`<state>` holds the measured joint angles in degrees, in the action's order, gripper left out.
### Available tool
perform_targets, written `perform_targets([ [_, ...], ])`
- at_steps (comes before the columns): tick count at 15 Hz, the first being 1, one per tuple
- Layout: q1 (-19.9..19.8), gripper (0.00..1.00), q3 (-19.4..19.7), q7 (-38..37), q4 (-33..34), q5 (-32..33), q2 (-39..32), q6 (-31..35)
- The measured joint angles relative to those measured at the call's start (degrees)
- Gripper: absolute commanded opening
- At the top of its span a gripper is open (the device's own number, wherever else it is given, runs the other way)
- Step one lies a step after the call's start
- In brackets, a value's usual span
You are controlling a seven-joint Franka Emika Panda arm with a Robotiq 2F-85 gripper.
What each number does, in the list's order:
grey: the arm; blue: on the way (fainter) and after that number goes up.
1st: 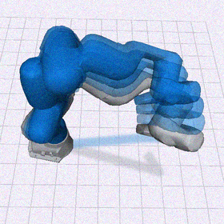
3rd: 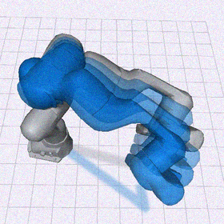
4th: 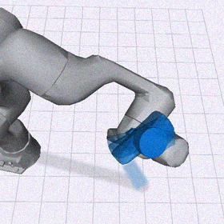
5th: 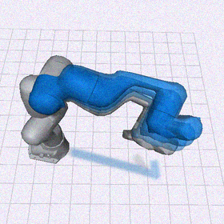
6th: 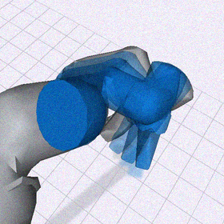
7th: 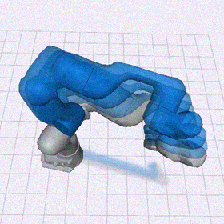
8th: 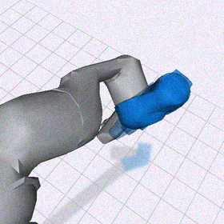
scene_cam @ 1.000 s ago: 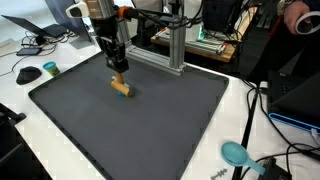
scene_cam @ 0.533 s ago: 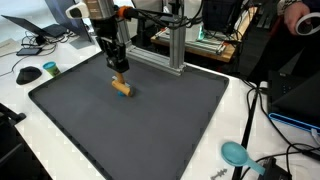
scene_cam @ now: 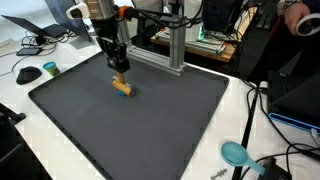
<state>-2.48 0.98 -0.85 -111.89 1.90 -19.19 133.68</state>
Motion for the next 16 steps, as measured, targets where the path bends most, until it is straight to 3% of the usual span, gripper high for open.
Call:
perform_targets([
  [16,0.0,0.22,-0.2,0.7,0.0,0.0,0.0,-1.0],
])
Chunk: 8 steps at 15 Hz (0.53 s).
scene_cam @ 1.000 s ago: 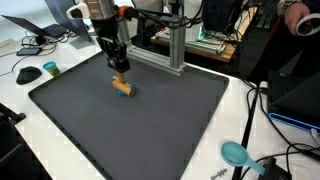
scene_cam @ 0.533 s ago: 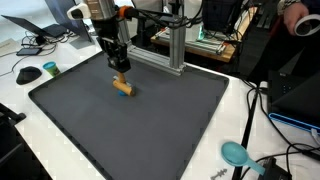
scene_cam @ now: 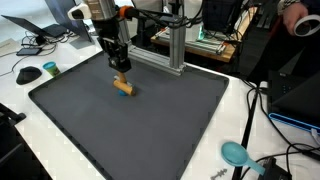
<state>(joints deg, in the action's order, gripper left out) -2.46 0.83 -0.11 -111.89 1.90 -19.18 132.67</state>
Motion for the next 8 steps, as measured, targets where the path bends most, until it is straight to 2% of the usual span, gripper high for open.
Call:
perform_targets([
  [8,0.0,0.22,-0.1,0.3,0.0,0.0,0.0,-0.5],
])
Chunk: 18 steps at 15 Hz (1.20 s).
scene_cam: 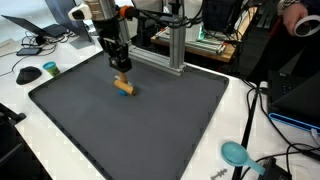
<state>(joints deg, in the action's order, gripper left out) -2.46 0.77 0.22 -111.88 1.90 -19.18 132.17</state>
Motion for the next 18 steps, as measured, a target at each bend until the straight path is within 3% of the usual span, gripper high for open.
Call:
perform_targets([
  [18,0.1,0.22,-0.1,0.3,0.1,0.0,0.0,-1.8],
])
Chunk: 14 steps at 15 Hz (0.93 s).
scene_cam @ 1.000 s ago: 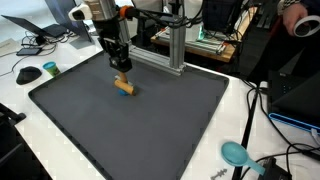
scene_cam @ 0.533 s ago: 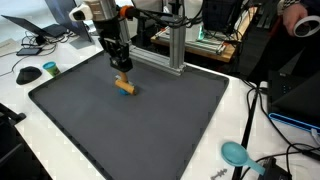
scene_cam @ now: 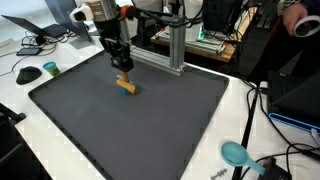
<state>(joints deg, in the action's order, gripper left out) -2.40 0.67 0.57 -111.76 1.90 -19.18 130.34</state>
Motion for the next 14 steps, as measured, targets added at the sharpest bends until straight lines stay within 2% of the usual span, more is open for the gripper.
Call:
perform_targets([
  [7,0.0,0.22,-0.2,0.0,0.2,0.0,0.0,-2.8],
  [14,0.0,0.22,-0.2,0.1,0.3,0.0,-0.6,-15.9],
])
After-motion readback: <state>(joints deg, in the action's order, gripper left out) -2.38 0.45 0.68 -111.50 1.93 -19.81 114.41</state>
